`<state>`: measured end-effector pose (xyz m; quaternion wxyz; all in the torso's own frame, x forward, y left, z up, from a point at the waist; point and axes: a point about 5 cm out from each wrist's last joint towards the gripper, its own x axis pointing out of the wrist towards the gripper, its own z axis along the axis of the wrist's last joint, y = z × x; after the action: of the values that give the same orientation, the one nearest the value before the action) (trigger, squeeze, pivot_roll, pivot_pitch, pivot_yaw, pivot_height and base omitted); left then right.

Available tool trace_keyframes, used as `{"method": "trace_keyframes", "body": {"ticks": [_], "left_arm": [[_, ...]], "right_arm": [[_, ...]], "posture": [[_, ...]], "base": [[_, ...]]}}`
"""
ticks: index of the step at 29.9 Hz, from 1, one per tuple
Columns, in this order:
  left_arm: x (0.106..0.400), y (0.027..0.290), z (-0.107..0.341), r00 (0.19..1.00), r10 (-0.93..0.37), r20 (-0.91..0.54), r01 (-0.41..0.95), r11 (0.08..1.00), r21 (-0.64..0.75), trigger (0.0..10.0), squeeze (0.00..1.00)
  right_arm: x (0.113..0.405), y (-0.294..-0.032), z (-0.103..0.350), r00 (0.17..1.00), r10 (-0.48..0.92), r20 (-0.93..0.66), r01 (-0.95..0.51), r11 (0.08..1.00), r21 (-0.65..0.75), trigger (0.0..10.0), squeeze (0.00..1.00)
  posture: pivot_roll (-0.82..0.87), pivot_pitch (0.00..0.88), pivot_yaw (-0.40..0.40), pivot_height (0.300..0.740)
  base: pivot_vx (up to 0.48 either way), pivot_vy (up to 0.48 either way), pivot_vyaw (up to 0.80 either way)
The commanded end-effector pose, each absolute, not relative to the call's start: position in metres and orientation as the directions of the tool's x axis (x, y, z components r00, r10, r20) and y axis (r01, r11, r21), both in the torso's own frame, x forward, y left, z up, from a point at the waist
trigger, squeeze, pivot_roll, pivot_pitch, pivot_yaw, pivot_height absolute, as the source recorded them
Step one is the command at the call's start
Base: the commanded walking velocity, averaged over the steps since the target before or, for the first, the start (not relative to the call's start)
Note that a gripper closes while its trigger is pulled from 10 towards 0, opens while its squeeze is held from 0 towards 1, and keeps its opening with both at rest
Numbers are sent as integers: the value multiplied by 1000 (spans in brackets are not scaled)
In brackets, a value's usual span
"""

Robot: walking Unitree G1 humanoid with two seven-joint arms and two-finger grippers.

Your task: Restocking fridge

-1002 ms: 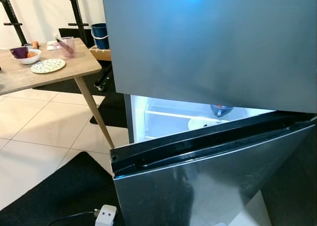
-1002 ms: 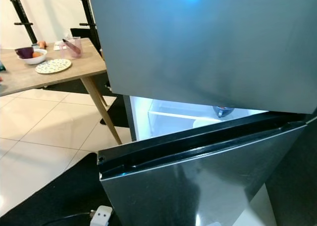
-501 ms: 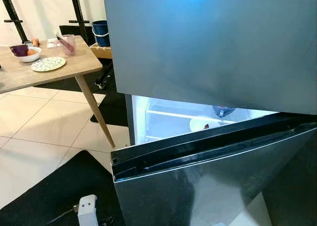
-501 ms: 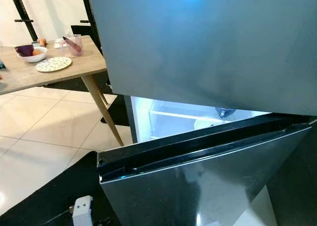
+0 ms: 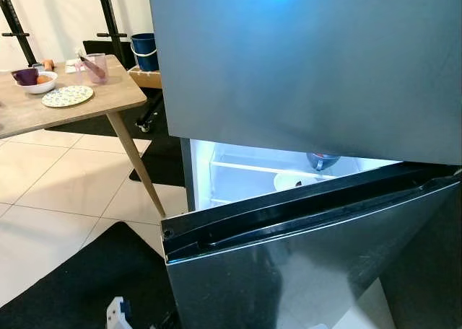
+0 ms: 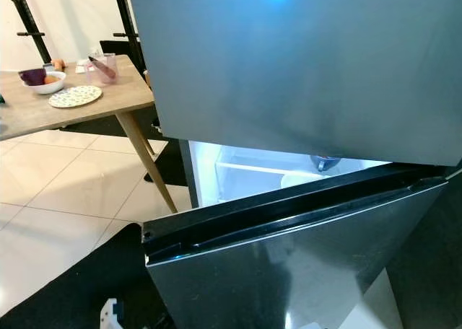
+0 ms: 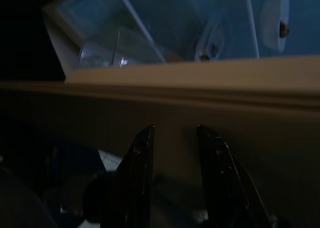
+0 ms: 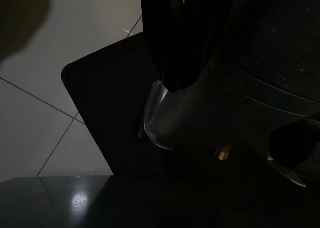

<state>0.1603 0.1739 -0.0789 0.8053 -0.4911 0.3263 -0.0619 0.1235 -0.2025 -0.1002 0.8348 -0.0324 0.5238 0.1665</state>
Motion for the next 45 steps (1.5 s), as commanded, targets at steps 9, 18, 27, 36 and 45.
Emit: {"method": "trace_keyframes", "body": {"ticks": [9,18,27,36,45], "left_arm": [[139,188,-80,735,-511,-445,-191,474,-859,10000,0],[119,185,-80,612,-679,-406,-143,410,-901,10000,0],[146,193,-69,716,-613,-333,-71,411,-909,10000,0],[183,195,-48,780,-602,-169,72,355,-932,10000,0],[219,201,-23,821,-569,-43,213,375,-902,10000,0]], "right_arm": [[112,-203,-104,349,252,-902,-323,936,137,10000,0],[112,-203,-103,348,255,-902,-327,935,138,10000,0],[114,-202,-103,352,259,-899,-331,933,140,10000,0],[113,-202,-103,350,261,-900,-330,933,143,10000,0],[113,-202,-103,348,264,-899,-331,932,146,10000,0]], "posture": [[-70,1,-3,740],[-67,1,-6,740],[-68,0,-6,740],[-72,0,-5,740],[-72,0,-6,740]], "base": [[0,0,0],[0,0,0],[0,0,0],[0,0,0],[0,0,0]]}}
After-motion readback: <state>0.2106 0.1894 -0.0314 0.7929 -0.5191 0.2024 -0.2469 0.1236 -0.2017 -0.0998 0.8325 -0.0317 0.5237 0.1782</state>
